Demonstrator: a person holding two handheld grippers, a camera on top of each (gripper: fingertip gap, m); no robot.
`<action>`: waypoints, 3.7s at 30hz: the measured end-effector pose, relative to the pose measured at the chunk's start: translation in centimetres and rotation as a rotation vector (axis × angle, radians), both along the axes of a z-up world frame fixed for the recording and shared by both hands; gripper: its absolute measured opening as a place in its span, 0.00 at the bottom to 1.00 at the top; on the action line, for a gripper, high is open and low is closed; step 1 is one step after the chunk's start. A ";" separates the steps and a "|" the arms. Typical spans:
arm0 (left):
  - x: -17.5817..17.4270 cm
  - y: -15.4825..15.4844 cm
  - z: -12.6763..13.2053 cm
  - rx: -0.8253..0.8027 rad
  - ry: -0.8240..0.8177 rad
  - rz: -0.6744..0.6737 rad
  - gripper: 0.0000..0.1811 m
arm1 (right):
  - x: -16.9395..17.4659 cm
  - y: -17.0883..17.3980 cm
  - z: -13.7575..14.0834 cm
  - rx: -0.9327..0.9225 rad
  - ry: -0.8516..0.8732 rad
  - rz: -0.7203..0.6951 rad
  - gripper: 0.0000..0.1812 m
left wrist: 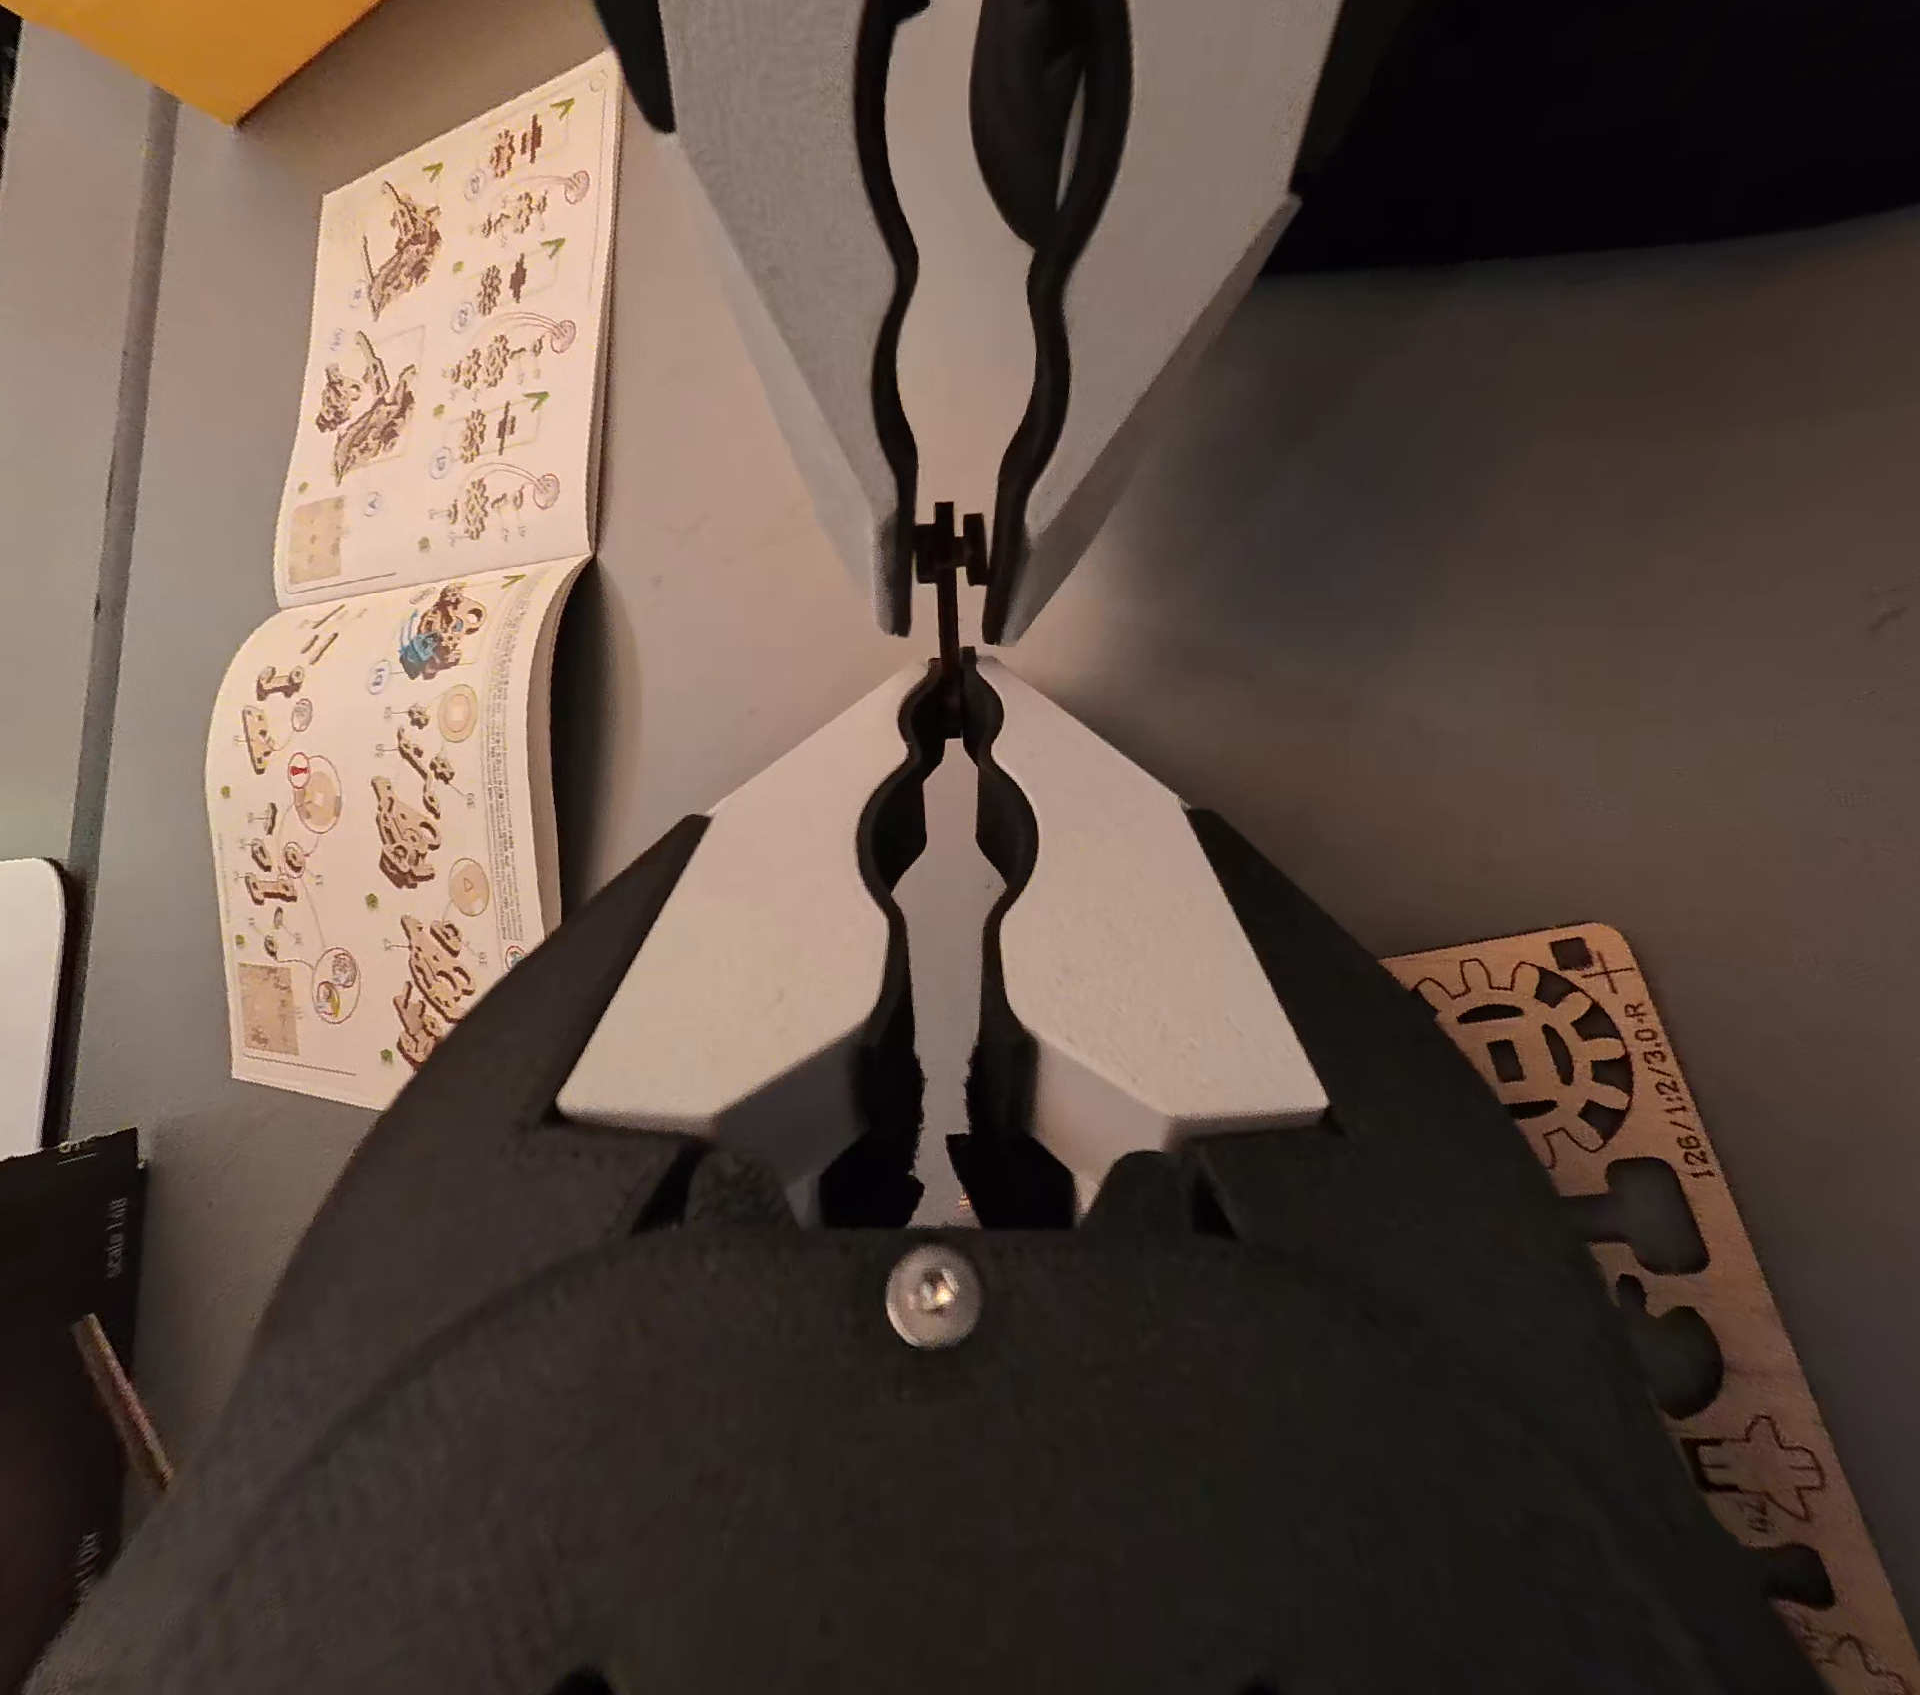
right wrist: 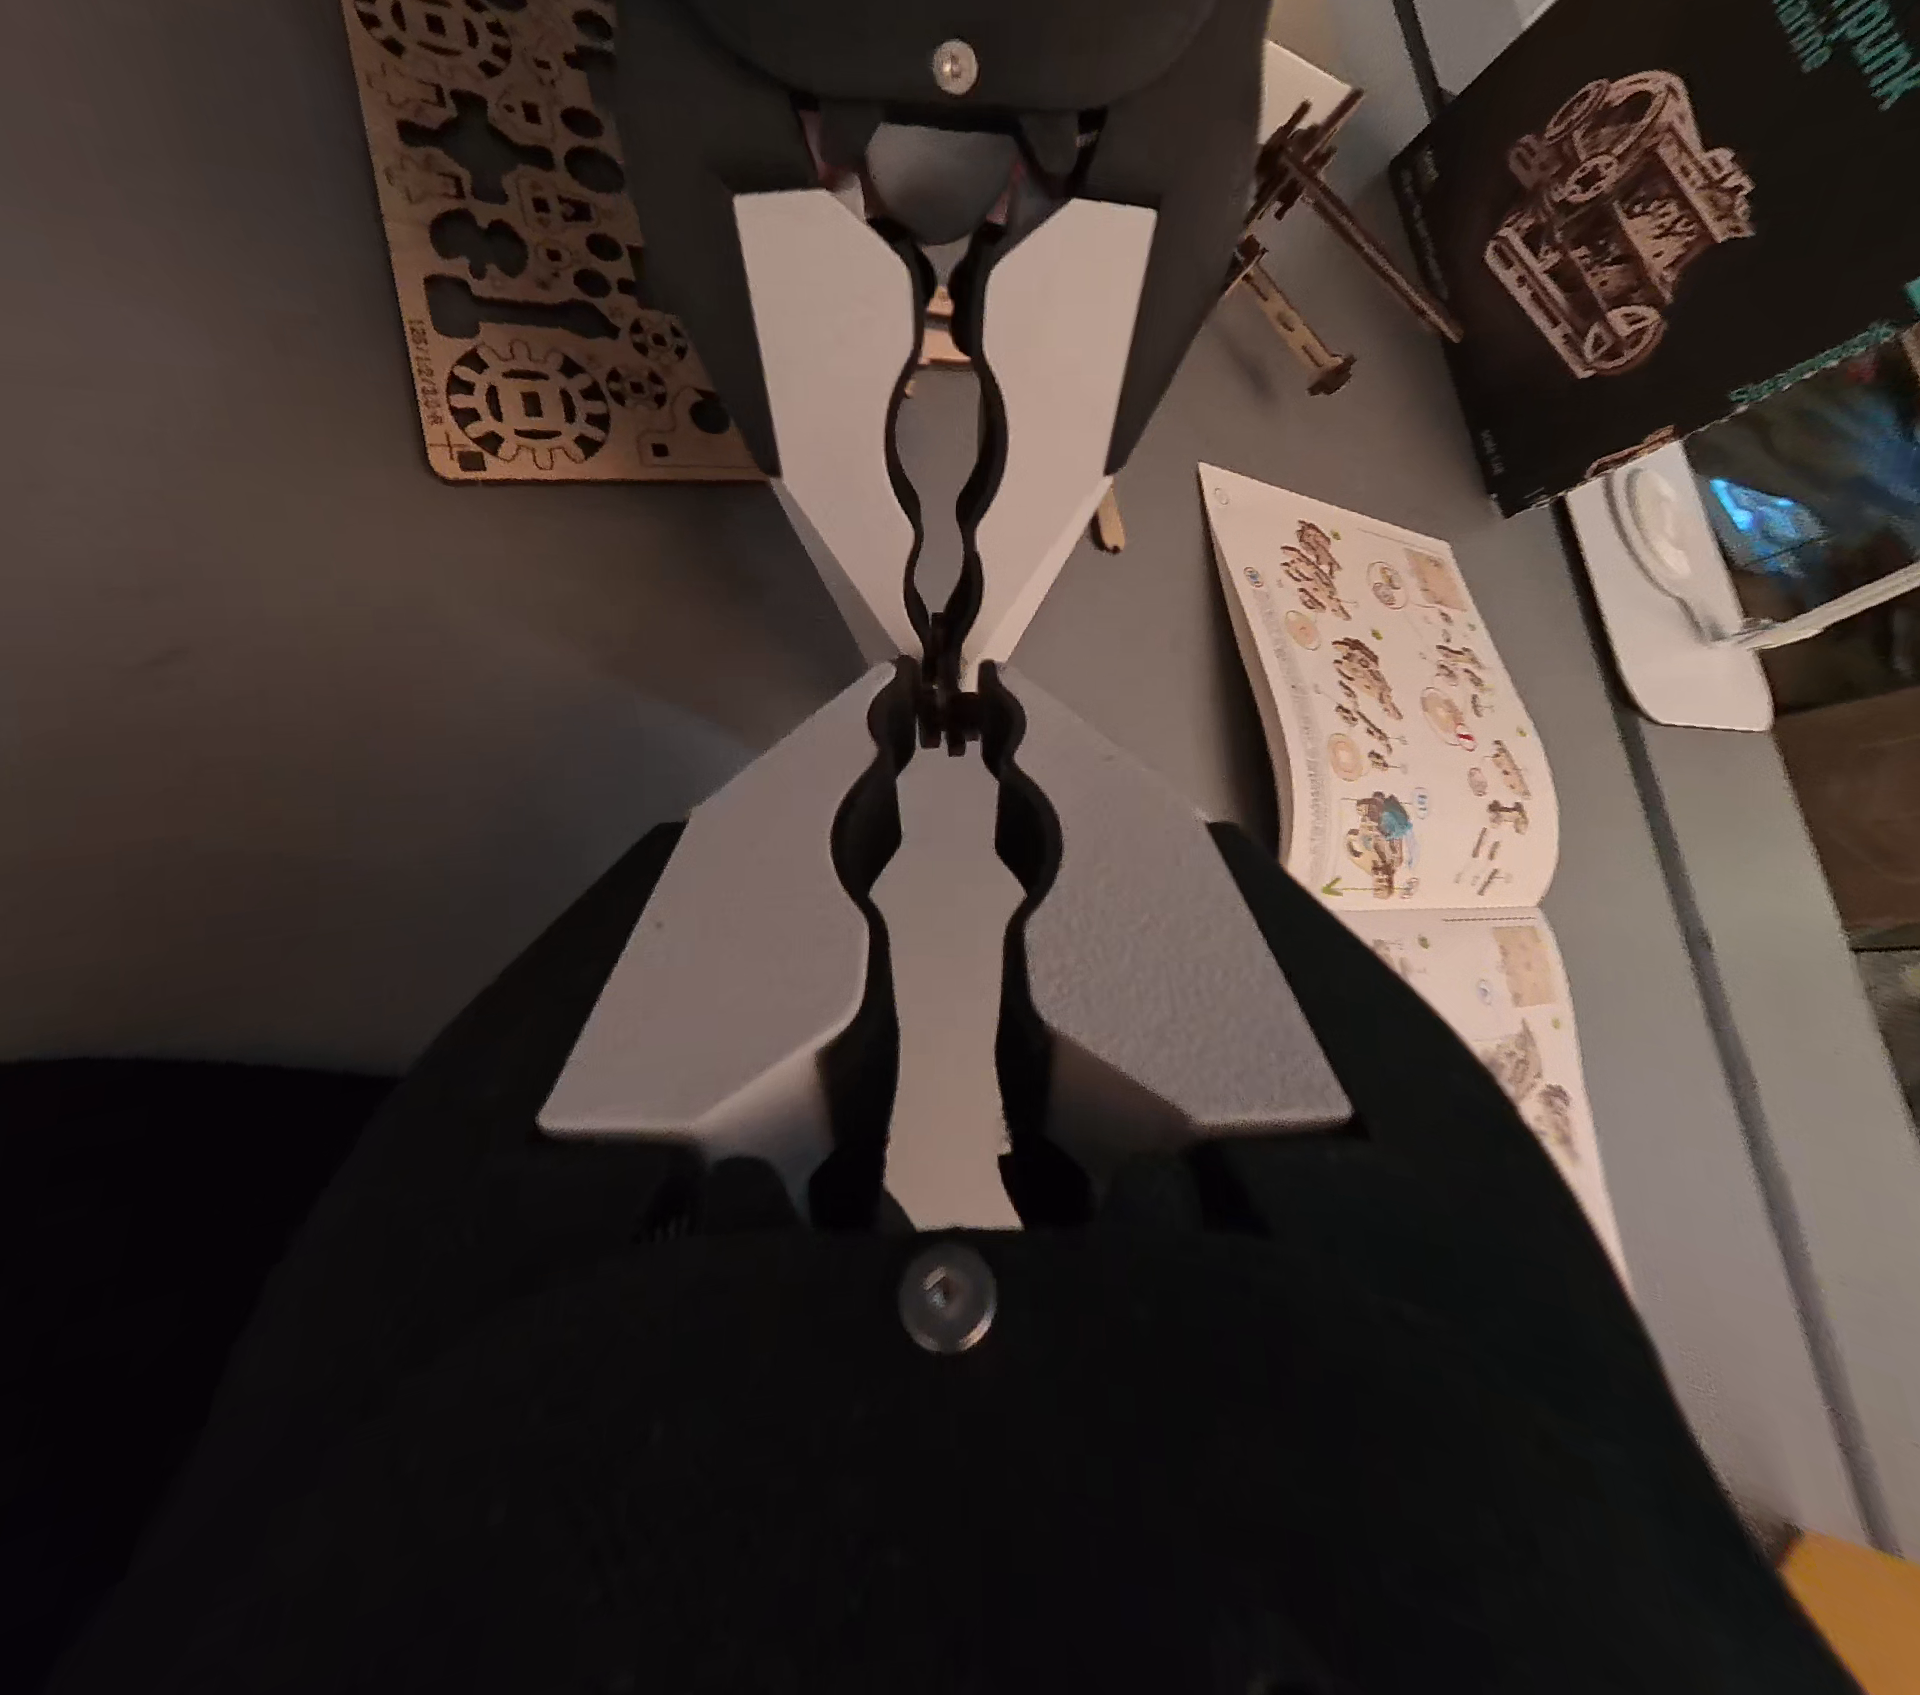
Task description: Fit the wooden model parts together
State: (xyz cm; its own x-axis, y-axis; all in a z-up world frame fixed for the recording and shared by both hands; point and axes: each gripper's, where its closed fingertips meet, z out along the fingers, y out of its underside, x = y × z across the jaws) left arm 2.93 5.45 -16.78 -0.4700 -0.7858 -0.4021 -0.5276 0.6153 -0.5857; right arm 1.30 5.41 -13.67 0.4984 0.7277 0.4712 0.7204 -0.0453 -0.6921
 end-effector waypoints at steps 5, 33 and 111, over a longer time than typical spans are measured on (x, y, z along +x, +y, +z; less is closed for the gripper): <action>-0.1 0.2 -0.2 0.007 0.013 0.007 0.00 | 0.1 0.1 -0.3 -0.003 -0.012 -0.012 0.05; 0.0 -1.6 2.1 -0.325 -0.037 -0.026 0.00 | 0.0 -0.7 1.8 -0.071 0.355 0.145 0.05; 0.4 -2.7 6.0 -0.354 -0.235 -0.096 0.00 | -0.2 -1.5 5.8 0.194 0.205 0.121 0.04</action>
